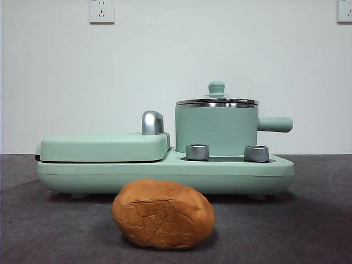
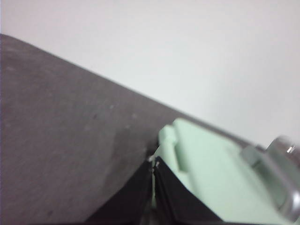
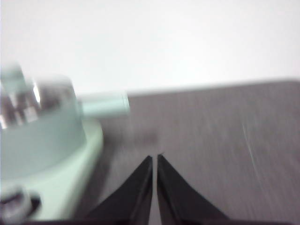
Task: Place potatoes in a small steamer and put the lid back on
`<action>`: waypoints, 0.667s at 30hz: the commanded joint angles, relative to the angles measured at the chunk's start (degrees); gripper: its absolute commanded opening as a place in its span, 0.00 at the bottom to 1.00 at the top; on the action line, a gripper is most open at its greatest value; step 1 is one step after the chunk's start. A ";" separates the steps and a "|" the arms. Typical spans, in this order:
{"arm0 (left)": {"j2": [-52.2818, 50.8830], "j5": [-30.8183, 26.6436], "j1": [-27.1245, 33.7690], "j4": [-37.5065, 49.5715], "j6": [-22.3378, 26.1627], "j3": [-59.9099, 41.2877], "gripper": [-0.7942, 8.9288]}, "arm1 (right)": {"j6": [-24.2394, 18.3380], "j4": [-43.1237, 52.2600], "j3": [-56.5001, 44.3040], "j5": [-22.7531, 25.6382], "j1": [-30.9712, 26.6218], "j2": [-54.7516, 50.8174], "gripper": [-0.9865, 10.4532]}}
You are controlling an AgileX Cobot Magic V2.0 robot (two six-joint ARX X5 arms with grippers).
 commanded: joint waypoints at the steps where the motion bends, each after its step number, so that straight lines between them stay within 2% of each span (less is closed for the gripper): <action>1: 0.00 0.90 0.04 5.57 -5.27 -1.01 0.09 | 4.20 7.08 -0.11 -0.20 -0.02 -0.09 0.10; 3: 0.00 1.05 0.07 9.92 -9.84 -0.61 0.09 | 7.26 9.46 0.52 -0.20 -0.02 -0.09 0.10; 5: 0.00 1.05 0.07 12.35 -12.11 0.26 0.09 | 8.79 8.74 1.97 -0.17 -0.02 0.00 0.10; 10: 0.52 1.29 0.07 7.34 -12.09 7.10 0.09 | 11.58 0.02 9.92 -0.52 -0.02 3.04 0.10; 14: 3.04 3.89 0.07 0.04 -4.79 13.94 0.09 | 9.20 -7.45 18.05 -3.50 -0.02 8.31 0.10; 17: 5.99 8.81 0.07 -4.31 3.21 18.75 0.09 | 4.48 -10.49 23.61 -8.17 -0.02 13.07 0.10; 20: 9.90 12.55 0.04 -8.04 9.20 23.21 0.09 | -2.27 -14.49 29.07 -14.84 0.04 18.73 0.10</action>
